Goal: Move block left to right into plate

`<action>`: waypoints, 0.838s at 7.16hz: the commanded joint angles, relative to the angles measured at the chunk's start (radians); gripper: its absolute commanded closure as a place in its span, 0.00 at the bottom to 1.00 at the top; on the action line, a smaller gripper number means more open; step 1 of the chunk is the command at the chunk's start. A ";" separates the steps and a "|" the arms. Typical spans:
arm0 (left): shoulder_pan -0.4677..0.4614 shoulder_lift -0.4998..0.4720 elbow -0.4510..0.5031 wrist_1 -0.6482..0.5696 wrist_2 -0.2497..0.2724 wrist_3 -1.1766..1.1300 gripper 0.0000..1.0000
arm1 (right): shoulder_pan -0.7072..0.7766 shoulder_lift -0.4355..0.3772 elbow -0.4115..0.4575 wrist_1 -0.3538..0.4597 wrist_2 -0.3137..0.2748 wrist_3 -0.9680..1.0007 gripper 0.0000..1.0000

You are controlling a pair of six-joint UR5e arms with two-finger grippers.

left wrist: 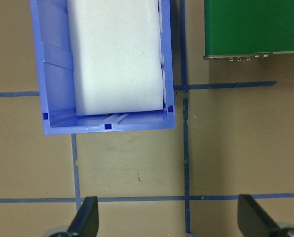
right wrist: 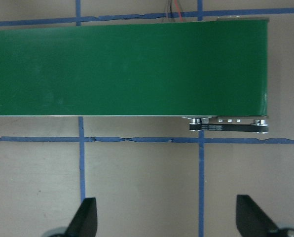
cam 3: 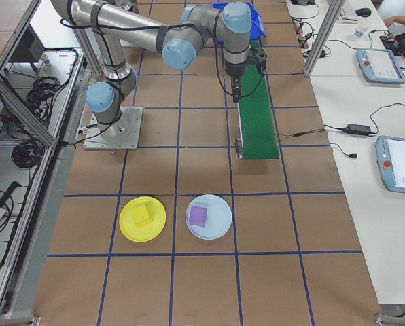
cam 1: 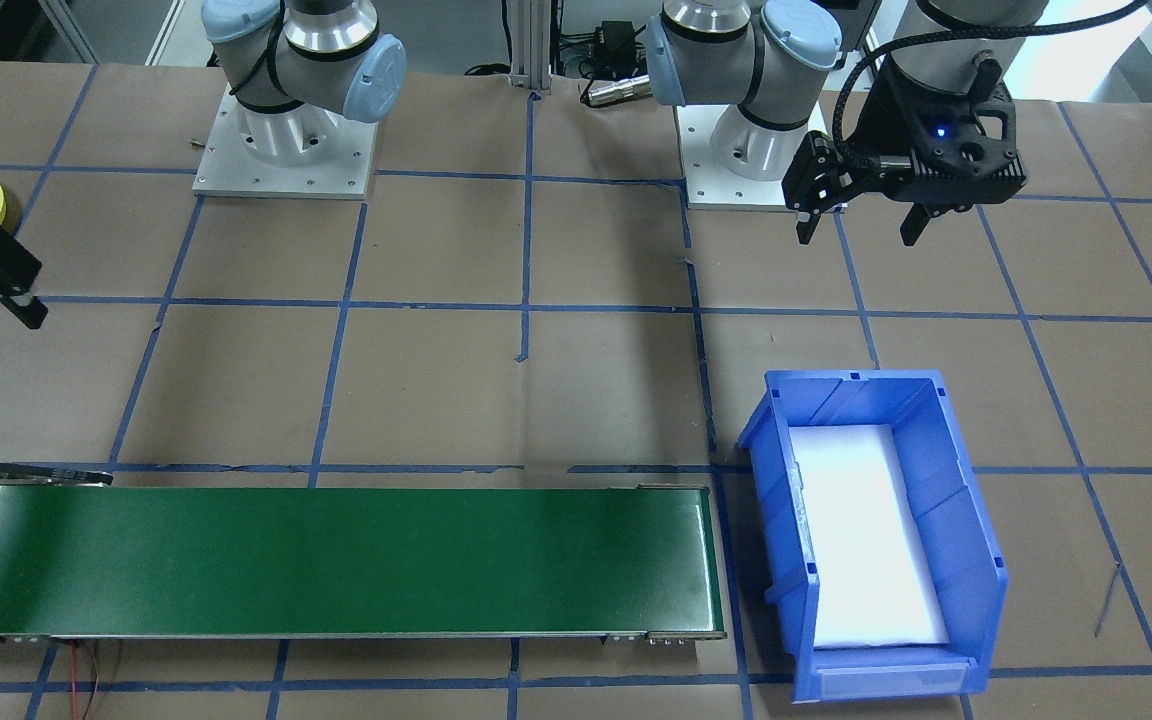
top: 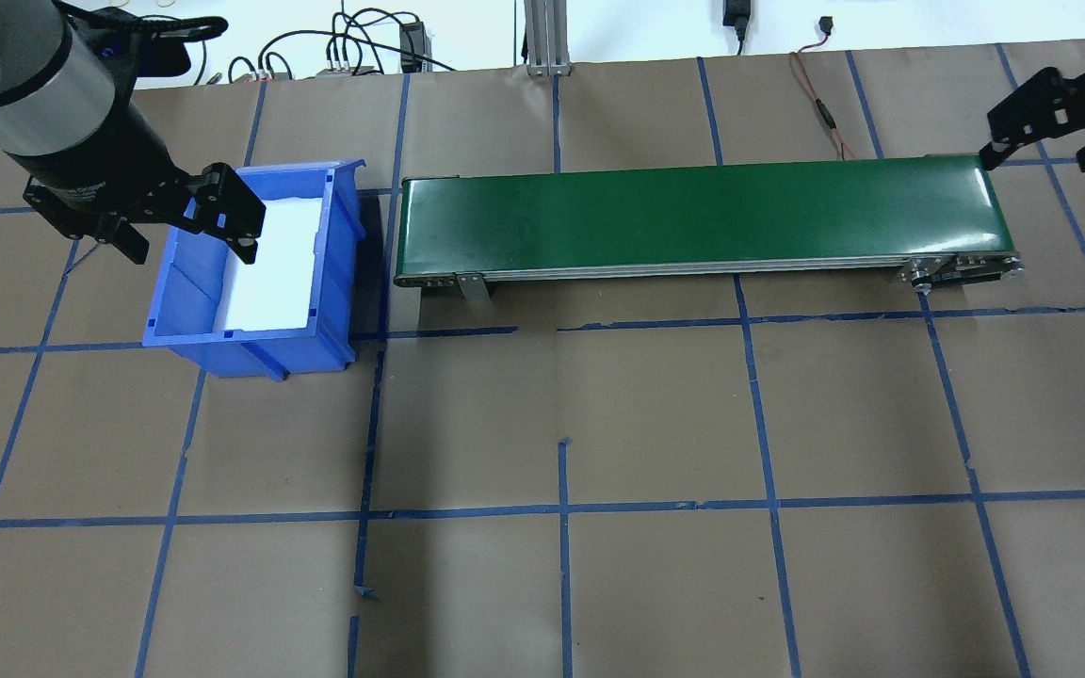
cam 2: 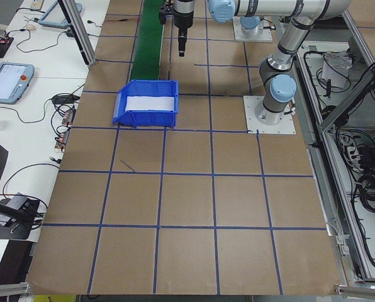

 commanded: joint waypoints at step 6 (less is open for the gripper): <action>0.001 0.000 0.000 -0.001 0.000 0.003 0.00 | 0.437 -0.017 -0.015 -0.019 -0.040 0.791 0.00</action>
